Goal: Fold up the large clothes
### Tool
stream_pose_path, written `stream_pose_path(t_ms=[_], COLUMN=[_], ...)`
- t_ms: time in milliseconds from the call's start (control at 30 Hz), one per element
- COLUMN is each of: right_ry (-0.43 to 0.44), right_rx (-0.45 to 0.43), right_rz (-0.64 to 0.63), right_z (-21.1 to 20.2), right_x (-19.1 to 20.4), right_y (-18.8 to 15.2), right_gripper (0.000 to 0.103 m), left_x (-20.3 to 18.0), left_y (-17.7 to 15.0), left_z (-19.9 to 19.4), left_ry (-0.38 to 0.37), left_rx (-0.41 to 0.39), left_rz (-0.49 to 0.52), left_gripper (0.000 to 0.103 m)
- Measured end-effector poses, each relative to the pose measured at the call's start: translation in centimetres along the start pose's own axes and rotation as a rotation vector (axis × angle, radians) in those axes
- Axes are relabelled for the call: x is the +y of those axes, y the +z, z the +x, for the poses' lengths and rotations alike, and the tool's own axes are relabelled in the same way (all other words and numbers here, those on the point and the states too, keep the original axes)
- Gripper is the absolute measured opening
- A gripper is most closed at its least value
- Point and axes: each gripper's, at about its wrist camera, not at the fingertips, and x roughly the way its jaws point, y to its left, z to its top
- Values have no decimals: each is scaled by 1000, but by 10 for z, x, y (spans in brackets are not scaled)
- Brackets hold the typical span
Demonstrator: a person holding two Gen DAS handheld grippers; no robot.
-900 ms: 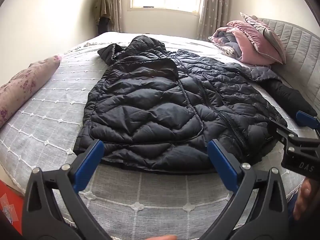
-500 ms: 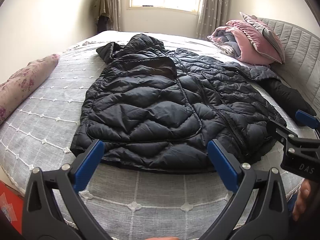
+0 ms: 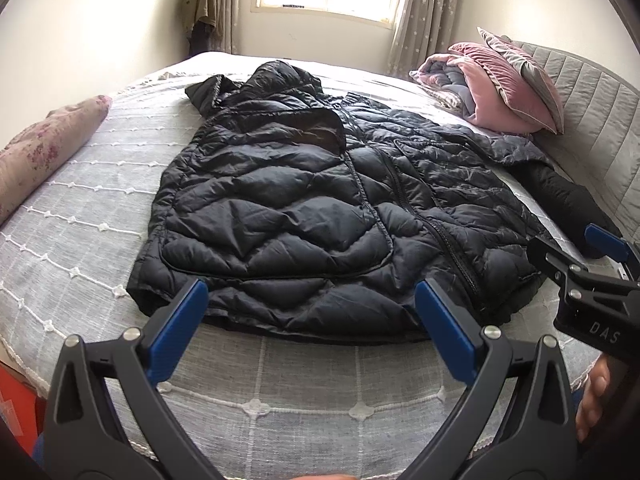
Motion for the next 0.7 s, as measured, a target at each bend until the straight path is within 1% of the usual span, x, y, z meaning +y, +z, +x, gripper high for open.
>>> stream_pose_path(t_ms=[167,200,267,367,533,700], right_ry=[-21,-51,-81,-97,-97,-95], right_rx=[-1,11,0,-14,-36,-43], right_rz=[-18,-53,-57,-39,-20,-42], right_z=[0,0,0,1,-1,-5], right_x=[1,3,3,2,0,2], right_y=[1,1,1,1,0,0], right_gripper=[103,103,103,103,103,103], left_x=[0,0,0,0,1,2], left_y=[1,1,1,1,1,1], left_z=[1,1,1,1,1,1], left_ry=[18,20,24,20,14,10], left_rx=[-13,-15,-13,-17,-2,-5], left_rz=[19,21,24,22,20,11], left_gripper=[103,103,103,103,103,103])
